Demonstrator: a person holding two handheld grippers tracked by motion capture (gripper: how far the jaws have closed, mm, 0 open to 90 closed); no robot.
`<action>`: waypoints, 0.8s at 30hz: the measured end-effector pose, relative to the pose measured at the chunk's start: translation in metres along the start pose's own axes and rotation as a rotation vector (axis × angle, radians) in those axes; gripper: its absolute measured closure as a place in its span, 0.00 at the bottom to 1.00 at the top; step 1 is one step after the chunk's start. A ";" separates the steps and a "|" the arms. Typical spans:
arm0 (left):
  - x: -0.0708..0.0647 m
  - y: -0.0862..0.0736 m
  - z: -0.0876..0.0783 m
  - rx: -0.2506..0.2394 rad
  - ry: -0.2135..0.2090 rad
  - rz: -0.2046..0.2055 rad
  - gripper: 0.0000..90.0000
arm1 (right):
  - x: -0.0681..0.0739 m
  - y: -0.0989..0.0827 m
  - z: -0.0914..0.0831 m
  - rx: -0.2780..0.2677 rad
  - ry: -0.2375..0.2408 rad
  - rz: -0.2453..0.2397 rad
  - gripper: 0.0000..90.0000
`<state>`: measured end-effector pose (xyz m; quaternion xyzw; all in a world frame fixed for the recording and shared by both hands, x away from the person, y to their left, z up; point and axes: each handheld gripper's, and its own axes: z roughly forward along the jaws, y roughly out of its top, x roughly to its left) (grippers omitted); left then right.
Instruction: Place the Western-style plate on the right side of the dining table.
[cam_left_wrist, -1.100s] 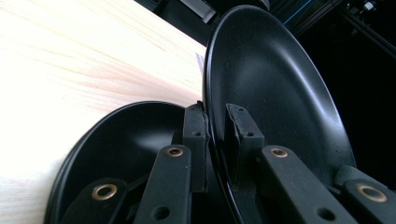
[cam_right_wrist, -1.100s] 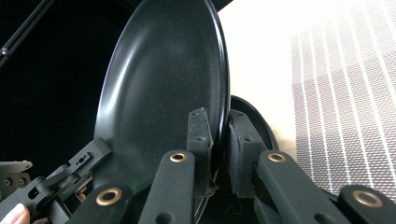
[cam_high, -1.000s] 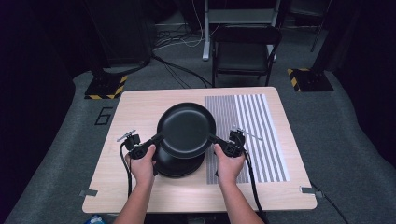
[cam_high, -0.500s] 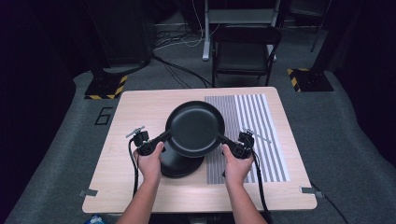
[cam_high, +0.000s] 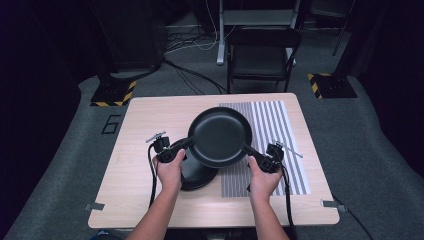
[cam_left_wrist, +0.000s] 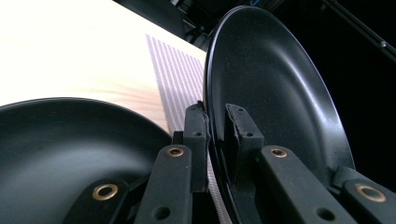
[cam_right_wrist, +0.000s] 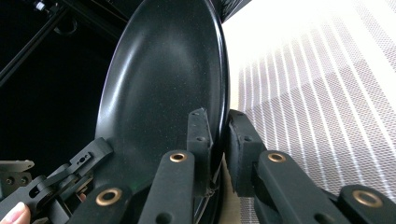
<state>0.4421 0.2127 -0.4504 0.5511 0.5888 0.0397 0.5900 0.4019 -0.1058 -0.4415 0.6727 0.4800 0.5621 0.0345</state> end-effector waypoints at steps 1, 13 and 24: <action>-0.002 -0.001 0.002 0.003 -0.005 0.001 0.89 | -0.001 0.001 -0.002 -0.003 -0.002 0.000 0.90; -0.022 -0.009 0.026 0.034 -0.051 0.009 0.89 | -0.020 0.009 -0.029 -0.055 -0.042 0.015 0.90; -0.034 -0.015 0.043 0.068 -0.077 0.020 0.89 | -0.032 0.012 -0.043 -0.080 -0.068 0.035 0.90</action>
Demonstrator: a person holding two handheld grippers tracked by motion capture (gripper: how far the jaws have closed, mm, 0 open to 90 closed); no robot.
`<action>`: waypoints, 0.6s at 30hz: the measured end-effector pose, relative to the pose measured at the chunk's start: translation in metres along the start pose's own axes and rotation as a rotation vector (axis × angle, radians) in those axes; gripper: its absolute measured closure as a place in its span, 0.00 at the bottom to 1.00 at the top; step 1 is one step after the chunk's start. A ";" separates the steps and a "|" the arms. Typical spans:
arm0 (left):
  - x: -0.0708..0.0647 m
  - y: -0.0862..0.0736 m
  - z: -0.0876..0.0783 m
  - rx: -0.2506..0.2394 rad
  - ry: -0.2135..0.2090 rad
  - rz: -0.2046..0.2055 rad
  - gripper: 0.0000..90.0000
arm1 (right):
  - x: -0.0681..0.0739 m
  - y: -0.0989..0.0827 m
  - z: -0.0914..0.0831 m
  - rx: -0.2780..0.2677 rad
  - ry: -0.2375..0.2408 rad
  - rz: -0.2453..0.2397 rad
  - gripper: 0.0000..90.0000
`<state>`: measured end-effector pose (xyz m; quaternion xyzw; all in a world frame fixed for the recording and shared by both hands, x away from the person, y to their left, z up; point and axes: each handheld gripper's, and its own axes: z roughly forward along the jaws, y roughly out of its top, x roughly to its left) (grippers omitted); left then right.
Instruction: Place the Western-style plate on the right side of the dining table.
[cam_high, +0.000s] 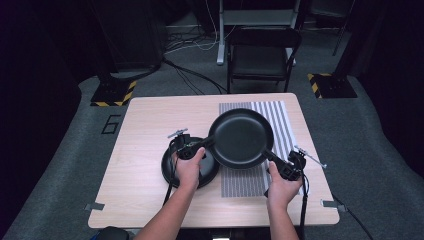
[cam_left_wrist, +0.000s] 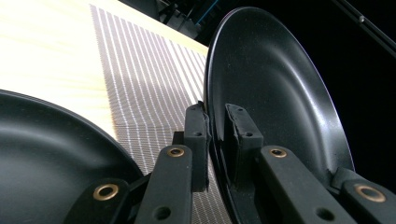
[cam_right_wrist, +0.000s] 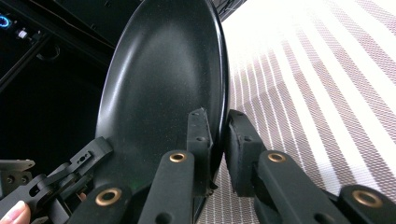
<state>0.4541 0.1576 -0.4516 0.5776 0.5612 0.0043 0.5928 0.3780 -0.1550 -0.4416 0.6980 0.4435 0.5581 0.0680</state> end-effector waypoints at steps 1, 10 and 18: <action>-0.001 0.000 0.001 0.002 -0.003 0.004 0.89 | -0.001 0.000 -0.001 -0.001 -0.003 0.004 0.90; -0.009 -0.006 0.016 0.030 -0.034 0.007 0.89 | -0.010 0.002 -0.014 -0.033 -0.030 0.008 0.90; -0.016 -0.012 0.031 0.068 -0.054 0.013 0.89 | -0.023 0.004 -0.025 -0.053 -0.056 0.024 0.89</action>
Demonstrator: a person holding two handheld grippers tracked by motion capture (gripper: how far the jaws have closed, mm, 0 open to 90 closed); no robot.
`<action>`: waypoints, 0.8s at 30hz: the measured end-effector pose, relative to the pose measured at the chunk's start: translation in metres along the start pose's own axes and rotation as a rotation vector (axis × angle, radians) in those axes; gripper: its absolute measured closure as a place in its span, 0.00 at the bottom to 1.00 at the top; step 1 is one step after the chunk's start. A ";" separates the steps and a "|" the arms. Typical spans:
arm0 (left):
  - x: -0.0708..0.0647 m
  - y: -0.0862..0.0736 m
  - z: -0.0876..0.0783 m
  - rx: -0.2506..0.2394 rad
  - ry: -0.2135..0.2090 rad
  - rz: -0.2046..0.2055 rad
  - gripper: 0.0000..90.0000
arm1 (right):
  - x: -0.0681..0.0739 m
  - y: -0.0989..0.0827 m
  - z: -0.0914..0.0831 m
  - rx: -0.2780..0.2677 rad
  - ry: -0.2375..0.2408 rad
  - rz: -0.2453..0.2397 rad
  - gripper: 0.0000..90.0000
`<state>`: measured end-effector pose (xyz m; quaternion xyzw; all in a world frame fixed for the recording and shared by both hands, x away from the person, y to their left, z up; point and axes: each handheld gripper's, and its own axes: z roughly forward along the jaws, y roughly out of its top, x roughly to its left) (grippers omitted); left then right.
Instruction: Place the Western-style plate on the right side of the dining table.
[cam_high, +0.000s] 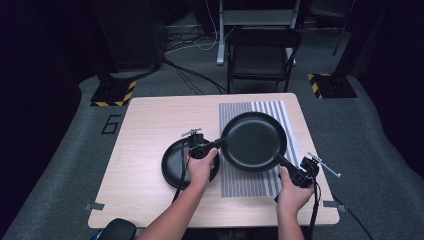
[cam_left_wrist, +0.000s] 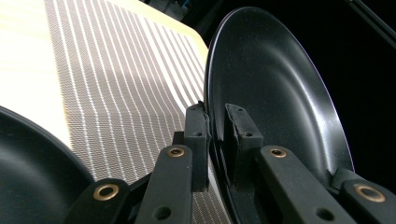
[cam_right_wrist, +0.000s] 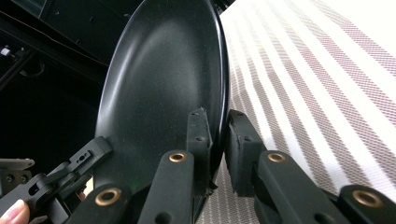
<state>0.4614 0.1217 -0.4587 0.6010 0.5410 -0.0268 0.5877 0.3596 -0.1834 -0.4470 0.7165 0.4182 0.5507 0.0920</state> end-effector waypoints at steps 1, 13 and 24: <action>-0.001 -0.001 0.002 0.002 -0.001 -0.002 0.89 | -0.002 0.001 -0.001 -0.002 -0.004 0.002 0.90; 0.005 0.003 0.017 0.022 0.004 -0.026 0.90 | -0.010 0.006 0.006 0.004 -0.024 0.019 0.90; 0.014 0.014 0.028 0.041 0.021 -0.037 0.90 | -0.014 0.013 0.025 0.030 -0.016 0.035 0.90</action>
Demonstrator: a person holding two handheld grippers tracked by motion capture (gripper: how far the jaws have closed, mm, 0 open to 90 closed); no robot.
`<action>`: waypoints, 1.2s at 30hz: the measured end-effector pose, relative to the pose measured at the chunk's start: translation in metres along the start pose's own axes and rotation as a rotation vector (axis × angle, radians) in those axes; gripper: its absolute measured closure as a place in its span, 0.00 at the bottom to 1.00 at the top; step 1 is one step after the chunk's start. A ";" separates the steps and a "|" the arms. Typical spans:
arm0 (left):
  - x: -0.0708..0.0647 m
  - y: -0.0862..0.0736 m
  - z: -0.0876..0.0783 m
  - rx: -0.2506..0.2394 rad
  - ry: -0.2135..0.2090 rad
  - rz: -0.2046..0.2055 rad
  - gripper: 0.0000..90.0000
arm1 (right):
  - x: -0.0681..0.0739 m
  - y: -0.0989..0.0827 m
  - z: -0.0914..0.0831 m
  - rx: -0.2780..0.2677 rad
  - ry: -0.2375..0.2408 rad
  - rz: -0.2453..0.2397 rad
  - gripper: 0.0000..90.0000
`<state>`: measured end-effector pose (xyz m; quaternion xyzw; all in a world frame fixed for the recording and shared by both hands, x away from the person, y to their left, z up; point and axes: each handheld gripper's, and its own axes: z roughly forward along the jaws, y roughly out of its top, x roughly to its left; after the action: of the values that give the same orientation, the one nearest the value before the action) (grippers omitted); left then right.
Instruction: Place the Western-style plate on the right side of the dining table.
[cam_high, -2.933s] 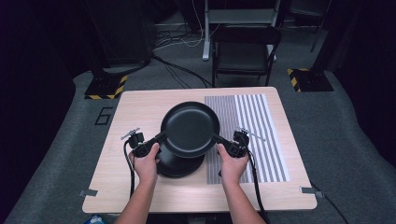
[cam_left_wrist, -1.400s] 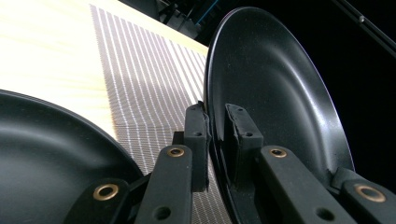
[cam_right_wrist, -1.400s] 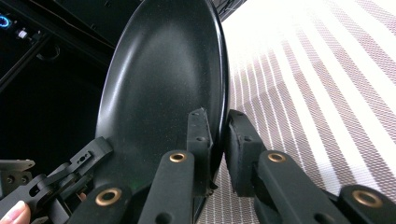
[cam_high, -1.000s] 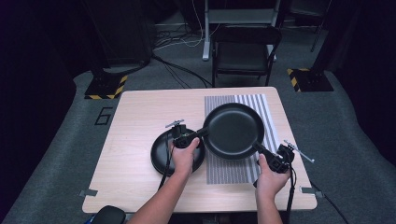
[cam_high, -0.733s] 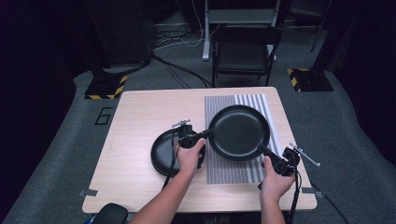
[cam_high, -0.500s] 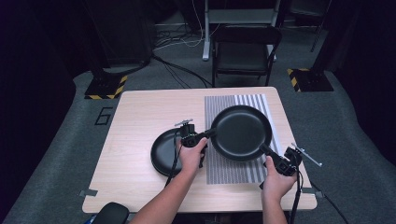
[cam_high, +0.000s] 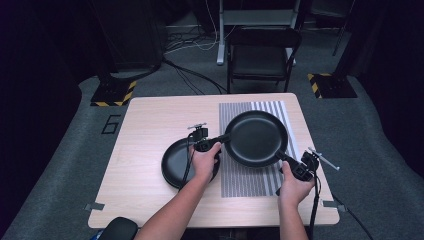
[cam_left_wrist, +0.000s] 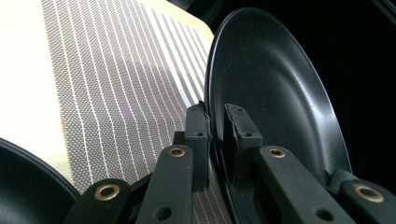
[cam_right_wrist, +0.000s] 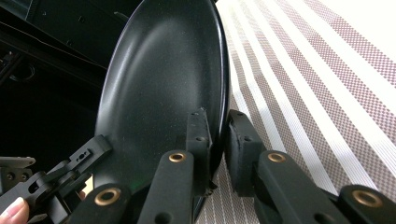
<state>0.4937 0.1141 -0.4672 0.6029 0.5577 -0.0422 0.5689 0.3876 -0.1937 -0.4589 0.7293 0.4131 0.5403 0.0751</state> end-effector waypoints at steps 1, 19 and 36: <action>0.002 0.001 0.002 0.000 -0.003 -0.008 0.90 | 0.000 0.001 0.002 -0.001 -0.004 0.001 0.90; 0.019 0.022 0.020 0.000 0.006 -0.050 0.91 | 0.005 0.021 0.035 0.020 -0.015 -0.013 0.90; 0.030 0.029 0.035 0.051 0.035 -0.071 0.91 | -0.003 0.029 0.053 0.064 -0.037 0.007 0.90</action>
<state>0.5460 0.1144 -0.4816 0.5978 0.5871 -0.0660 0.5418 0.4471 -0.1966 -0.4661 0.7426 0.4264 0.5132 0.0576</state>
